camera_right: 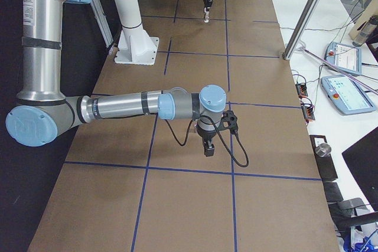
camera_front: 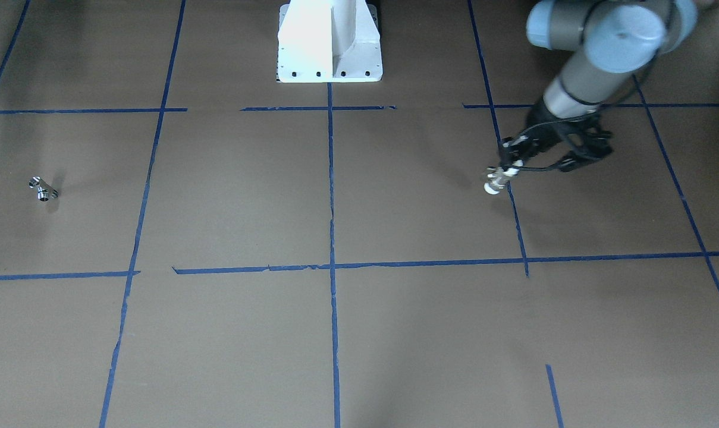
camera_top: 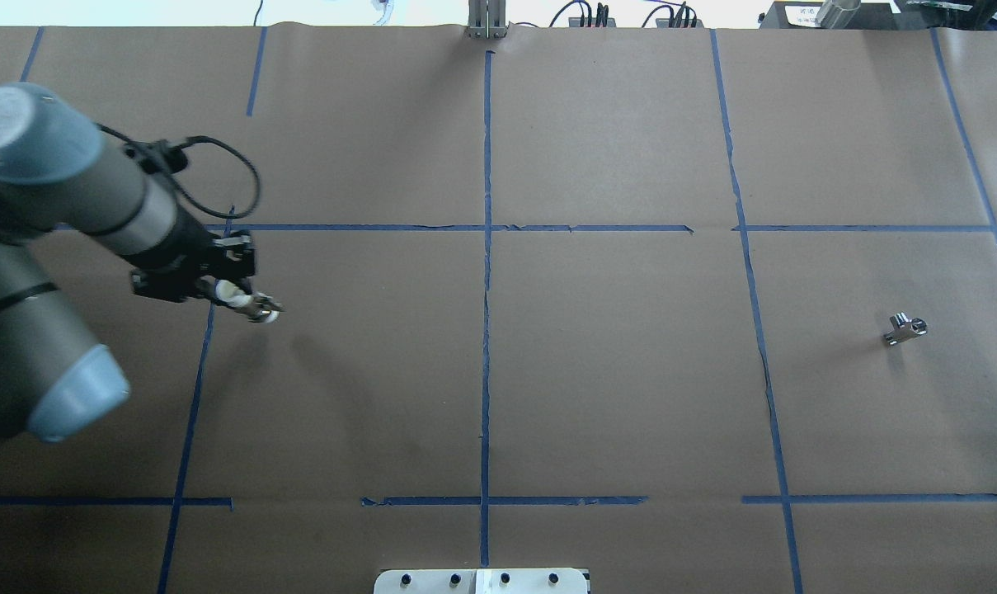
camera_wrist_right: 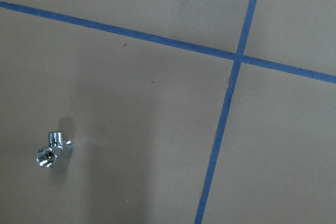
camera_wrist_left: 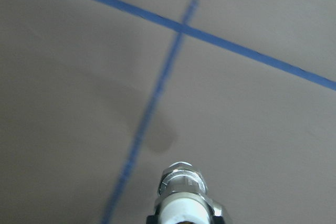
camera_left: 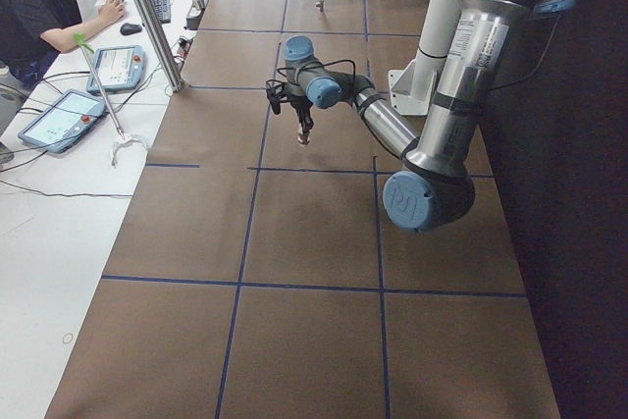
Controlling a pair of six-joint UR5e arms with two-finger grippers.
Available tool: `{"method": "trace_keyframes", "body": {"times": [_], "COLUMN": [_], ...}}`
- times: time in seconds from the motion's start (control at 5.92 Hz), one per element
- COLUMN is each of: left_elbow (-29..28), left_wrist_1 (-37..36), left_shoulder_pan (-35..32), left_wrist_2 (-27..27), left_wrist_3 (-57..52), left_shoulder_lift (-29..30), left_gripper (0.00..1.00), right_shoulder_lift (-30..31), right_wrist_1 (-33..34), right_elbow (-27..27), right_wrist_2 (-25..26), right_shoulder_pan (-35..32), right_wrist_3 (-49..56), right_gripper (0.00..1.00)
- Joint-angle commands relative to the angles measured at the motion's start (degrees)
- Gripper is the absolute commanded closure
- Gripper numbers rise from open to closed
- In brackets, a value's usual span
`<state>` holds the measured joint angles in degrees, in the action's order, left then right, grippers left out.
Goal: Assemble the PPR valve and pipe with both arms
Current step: 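Carry the white pipe fitting with the left gripper to the table center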
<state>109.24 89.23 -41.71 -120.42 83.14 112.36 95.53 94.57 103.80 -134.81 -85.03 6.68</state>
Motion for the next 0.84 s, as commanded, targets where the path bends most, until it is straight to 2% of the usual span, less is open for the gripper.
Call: {"method": "trace_keyframes", "body": {"times": [0.0, 0.17, 0.34, 0.51, 0.68], "left_elbow": [-7.15, -14.08, -23.46, -28.25, -29.08], "left_wrist_1": [-5.38, -5.39, -5.30, -4.86, -4.68], "left_shoulder_pan": [5.40, 6.28, 7.25, 9.08, 9.62], "left_wrist_2": [2.64, 3.60, 6.48, 8.25, 8.36], "left_wrist_3": [13.30, 18.24, 20.90, 21.71, 21.63], "left_shoulder_lift": [15.53, 22.91, 30.65, 34.20, 34.50], "left_gripper": [0.97, 0.97, 0.97, 0.96, 0.96], "right_shoulder_lift": [0.01, 0.01, 0.01, 0.01, 0.01], "right_wrist_1": [0.00, 0.00, 0.00, 0.00, 0.00], "right_elbow": [-0.08, -0.08, -0.08, -0.08, -0.08], "right_wrist_2": [-0.10, -0.10, -0.10, -0.10, -0.10], "right_shoulder_pan": [0.39, 0.57, 0.57, 0.74, 0.83], "right_wrist_3": [-0.09, -0.09, -0.09, -0.09, 0.00], "right_gripper": [0.00, 0.00, 0.00, 0.00, 0.00]}}
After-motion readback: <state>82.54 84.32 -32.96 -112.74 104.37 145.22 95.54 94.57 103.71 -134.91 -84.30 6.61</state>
